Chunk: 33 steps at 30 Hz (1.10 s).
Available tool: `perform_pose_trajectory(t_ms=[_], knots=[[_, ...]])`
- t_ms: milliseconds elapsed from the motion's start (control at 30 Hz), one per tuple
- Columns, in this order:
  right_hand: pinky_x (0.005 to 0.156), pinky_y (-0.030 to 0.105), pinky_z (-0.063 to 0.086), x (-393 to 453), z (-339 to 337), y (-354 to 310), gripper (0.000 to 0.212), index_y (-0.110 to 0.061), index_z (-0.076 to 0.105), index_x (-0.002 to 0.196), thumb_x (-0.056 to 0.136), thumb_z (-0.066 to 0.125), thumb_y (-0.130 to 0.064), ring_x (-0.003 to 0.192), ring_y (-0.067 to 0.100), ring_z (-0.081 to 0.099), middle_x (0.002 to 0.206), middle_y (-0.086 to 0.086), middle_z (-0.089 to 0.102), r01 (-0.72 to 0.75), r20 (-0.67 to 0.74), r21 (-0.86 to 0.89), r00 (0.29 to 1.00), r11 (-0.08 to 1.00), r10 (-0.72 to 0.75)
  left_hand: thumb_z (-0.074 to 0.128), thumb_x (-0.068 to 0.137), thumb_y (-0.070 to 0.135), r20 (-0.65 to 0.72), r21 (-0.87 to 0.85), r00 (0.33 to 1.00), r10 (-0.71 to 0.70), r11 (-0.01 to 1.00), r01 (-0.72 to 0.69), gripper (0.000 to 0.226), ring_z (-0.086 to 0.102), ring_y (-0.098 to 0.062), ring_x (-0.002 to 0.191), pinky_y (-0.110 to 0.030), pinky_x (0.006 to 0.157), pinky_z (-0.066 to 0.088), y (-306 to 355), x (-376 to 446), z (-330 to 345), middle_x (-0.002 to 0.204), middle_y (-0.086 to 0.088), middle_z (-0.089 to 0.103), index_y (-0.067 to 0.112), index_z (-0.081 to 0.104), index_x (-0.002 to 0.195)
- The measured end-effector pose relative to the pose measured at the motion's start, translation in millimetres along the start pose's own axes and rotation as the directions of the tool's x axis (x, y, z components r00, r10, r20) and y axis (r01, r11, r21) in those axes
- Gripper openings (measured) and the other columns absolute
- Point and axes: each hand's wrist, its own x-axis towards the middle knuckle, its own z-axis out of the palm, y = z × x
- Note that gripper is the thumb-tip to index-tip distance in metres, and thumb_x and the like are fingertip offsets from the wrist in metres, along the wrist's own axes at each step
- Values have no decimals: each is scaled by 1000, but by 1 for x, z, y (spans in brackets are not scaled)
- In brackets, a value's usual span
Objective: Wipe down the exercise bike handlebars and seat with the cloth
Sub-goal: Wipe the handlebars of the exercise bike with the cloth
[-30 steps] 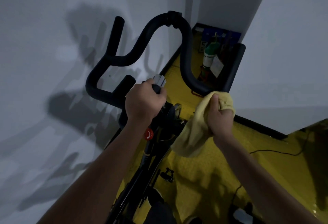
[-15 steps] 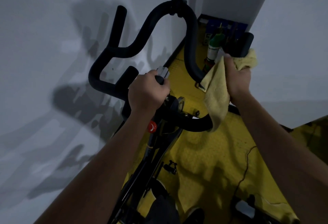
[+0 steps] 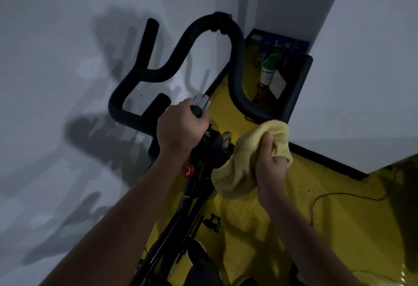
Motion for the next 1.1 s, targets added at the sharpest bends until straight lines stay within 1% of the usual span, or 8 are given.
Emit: perform_pose_trajectory(t_ms=[133, 300, 467, 600, 767, 900, 1000, 1100], knots=[[61, 17, 45, 33, 6, -16, 38, -27, 63, 96, 96, 49, -62, 81, -3, 60, 88, -15, 66, 56, -72, -96, 995, 994, -63, 63, 87, 34, -21, 8, 999, 31, 999, -31, 36, 32, -5, 37, -20, 44, 19, 0, 2, 2, 45, 10, 35, 23, 41, 61], [50, 16, 45, 78, 5, -50, 42, -27, 61, 80, 94, 50, -64, 64, 3, 62, 72, -8, 66, 191, 22, -281, 981, 940, -192, 62, 86, 36, -35, 5, 999, 35, 999, -35, 33, 33, -2, 37, -18, 43, 18, -1, 2, 3, 44, 11, 35, 26, 40, 63], [52, 17, 46, 130, 18, -92, 45, -7, 67, 89, 87, 69, -52, 64, 5, 60, 70, -11, 59, 335, 1, -339, 935, 879, -356, 61, 83, 36, -38, -21, 999, 13, 1000, -13, 43, 30, -6, 37, -19, 44, 17, 0, 4, 2, 44, 9, 33, 29, 29, 56], [47, 9, 44, 133, 23, -97, 42, -24, 55, 68, 83, 69, -60, 51, -12, 55, 68, -11, 60, 396, 6, -311, 910, 864, -415, 61, 82, 37, -42, -13, 999, 11, 1000, -12, 44, 29, -6, 37, -19, 44, 17, 2, 4, 0, 44, 9, 32, 29, 27, 56], [71, 12, 54, 145, 28, -128, 45, -19, 65, 94, 83, 70, -62, 79, -11, 63, 90, -10, 66, 447, -14, -270, 884, 853, -468, 62, 83, 34, -66, -30, 998, 24, 999, -26, 48, 24, -5, 37, -20, 43, 14, 2, 1, -1, 43, 10, 27, 28, 24, 55], [72, 10, 45, 140, 32, -126, 56, -30, 55, 100, 72, 68, -76, 87, -4, 59, 96, -20, 57, 303, -45, -231, 946, 925, -321, 62, 86, 36, -42, -40, 999, 3, 999, -5, 41, 37, -10, 38, -23, 43, 23, 1, 1, 0, 46, 7, 38, 23, 36, 57], [88, 23, 42, 122, 25, -106, 90, -16, 53, 136, 73, 64, -79, 108, 14, 58, 114, -7, 59, 222, -101, -312, 959, 924, -264, 63, 87, 36, -16, -46, 1000, 3, 999, -4, 37, 47, -17, 42, -27, 42, 35, 1, -1, 0, 48, 3, 46, 16, 45, 60], [88, 30, 48, 97, 12, -79, 81, -20, 58, 130, 73, 67, -77, 110, 18, 62, 116, -4, 64, 134, -65, -255, 986, 958, -155, 63, 86, 37, -4, -35, 1000, -8, 999, 8, 37, 46, -15, 41, -24, 41, 33, 1, 0, 0, 46, 4, 44, 19, 45, 60]])
